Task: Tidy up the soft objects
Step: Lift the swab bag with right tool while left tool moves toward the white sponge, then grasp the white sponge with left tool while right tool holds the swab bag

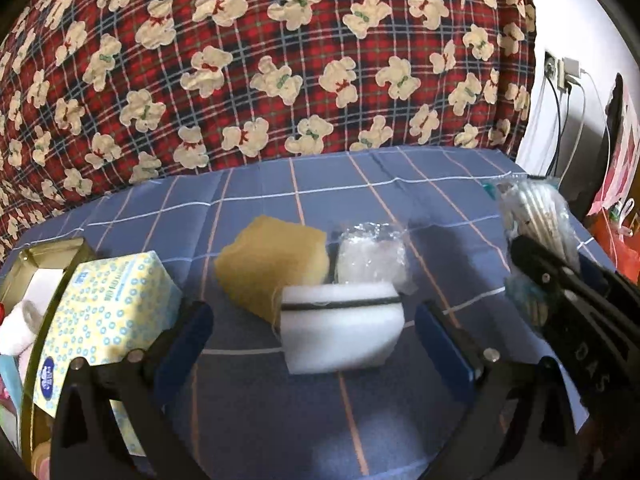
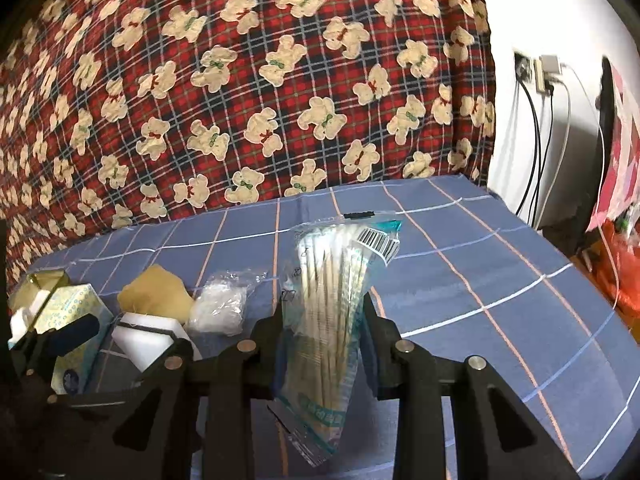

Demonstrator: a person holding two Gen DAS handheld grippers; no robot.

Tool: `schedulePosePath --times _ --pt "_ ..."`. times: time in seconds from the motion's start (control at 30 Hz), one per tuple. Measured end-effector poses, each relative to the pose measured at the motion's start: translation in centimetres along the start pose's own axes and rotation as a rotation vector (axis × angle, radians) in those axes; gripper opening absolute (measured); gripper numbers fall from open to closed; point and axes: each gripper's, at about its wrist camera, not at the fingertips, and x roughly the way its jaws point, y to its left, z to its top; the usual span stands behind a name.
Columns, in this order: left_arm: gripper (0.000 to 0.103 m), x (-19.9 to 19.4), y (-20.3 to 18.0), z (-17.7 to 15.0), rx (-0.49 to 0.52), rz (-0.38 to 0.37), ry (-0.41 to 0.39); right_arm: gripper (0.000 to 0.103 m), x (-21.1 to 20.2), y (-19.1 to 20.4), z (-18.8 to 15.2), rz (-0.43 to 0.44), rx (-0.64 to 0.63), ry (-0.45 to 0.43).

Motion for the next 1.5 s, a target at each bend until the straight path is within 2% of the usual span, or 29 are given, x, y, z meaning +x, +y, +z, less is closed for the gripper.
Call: schedulePosePath --times 0.1,0.17,0.23,0.3,0.47,0.7,1.07,1.27,1.5 --pt "0.098 0.2 -0.4 0.1 0.011 0.002 0.011 0.033 -0.3 0.7 0.0 0.003 -0.028 -0.017" --pt "0.092 0.1 -0.6 0.1 0.022 0.006 0.004 0.033 -0.5 0.6 0.0 0.014 -0.023 -0.028" --pt "0.072 -0.1 -0.6 0.1 0.023 -0.002 -0.005 0.033 -0.7 0.4 0.0 0.009 -0.014 -0.041" --pt "0.056 0.0 -0.4 0.1 0.016 -0.038 0.004 0.033 -0.9 0.6 -0.1 0.008 -0.021 -0.053" --pt "0.054 -0.2 0.5 0.0 -0.021 -0.083 -0.008 0.033 -1.3 0.5 -0.1 0.002 -0.016 -0.075" --pt "0.054 -1.7 1.4 -0.4 -0.048 -0.117 -0.082 0.033 -2.2 0.8 -0.2 -0.001 -0.033 -0.124" --pt "0.054 -3.8 0.7 -0.9 -0.001 -0.065 -0.196 0.033 -2.0 1.0 -0.1 0.008 -0.039 -0.109" --pt "0.054 -5.2 0.8 -1.4 0.007 -0.051 -0.253 0.033 -2.6 1.0 -0.3 -0.009 -0.041 -0.144" --pt "0.054 -6.0 1.6 -1.9 -0.022 -0.059 -0.281 0.033 -3.9 1.3 -0.7 -0.007 -0.049 -0.206"
